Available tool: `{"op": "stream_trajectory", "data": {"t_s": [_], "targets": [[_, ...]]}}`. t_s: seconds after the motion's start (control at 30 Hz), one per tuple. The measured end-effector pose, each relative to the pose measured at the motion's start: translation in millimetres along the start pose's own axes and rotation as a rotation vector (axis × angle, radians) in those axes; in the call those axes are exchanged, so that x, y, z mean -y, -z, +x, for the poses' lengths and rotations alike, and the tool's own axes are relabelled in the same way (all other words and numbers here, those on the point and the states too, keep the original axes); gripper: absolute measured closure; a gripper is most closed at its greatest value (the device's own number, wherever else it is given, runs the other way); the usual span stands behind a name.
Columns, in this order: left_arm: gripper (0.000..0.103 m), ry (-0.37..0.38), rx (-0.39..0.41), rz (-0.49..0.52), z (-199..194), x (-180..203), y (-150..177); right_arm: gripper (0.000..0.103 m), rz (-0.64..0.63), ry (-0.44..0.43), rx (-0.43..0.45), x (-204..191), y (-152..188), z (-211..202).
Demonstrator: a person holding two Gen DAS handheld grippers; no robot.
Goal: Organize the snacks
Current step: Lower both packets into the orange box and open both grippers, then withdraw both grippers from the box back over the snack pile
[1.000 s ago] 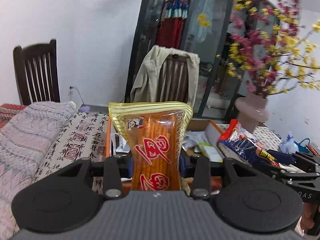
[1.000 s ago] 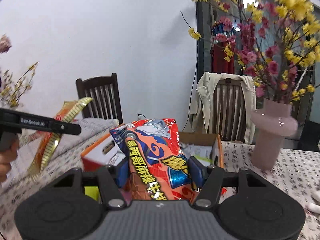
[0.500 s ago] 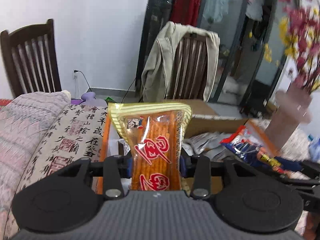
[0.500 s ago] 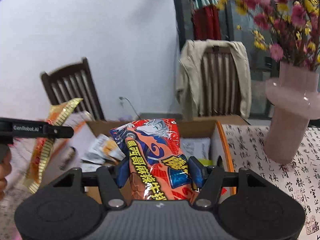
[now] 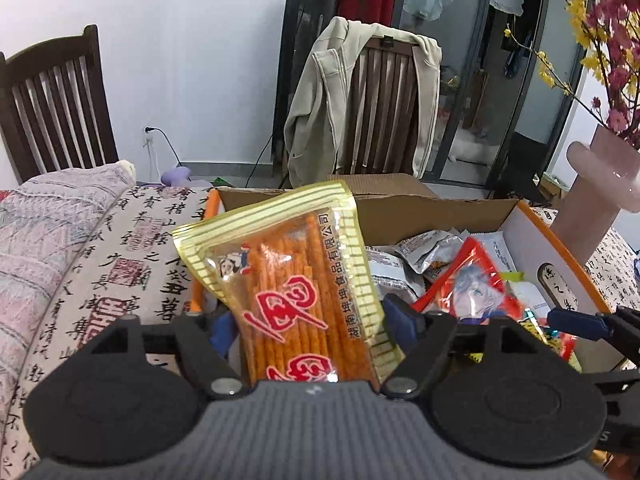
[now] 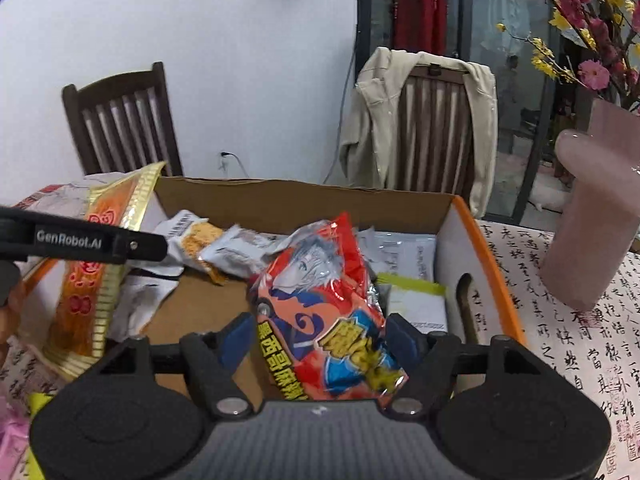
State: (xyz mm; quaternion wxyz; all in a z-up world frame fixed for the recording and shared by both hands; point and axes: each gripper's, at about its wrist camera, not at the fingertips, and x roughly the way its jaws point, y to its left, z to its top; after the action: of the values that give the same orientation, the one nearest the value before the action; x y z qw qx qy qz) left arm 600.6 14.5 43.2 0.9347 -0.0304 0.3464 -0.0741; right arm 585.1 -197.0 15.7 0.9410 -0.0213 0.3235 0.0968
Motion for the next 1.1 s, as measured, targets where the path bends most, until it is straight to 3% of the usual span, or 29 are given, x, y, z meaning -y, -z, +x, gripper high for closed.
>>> {"op": "stream_trajectory", "data": {"t_s": [0.2, 0.6, 0.8, 1.1], "targets": [[0.011, -0.004, 0.021, 0.000, -26.8, -0.7, 0.4, 0.029, 0.018, -0.031, 0.039, 4.2, -4.5, -31.6], [0.008, -0.010, 0.095, 0.045, -120.1, 14.6, 21.7, 0.024, 0.044, 0.002, 0.134, 26.4, 0.2, -120.6], [0.005, 0.000, 0.140, 0.060, -184.6, 24.0, 52.7, 0.021, 0.038, 0.011, 0.187, 31.7, 15.6, -174.8], [0.002, 0.006, 0.215, 0.038, -267.5, 32.5, 127.9, 0.015, 0.002, -0.005, 0.251, 19.0, 69.7, -248.6]]}}
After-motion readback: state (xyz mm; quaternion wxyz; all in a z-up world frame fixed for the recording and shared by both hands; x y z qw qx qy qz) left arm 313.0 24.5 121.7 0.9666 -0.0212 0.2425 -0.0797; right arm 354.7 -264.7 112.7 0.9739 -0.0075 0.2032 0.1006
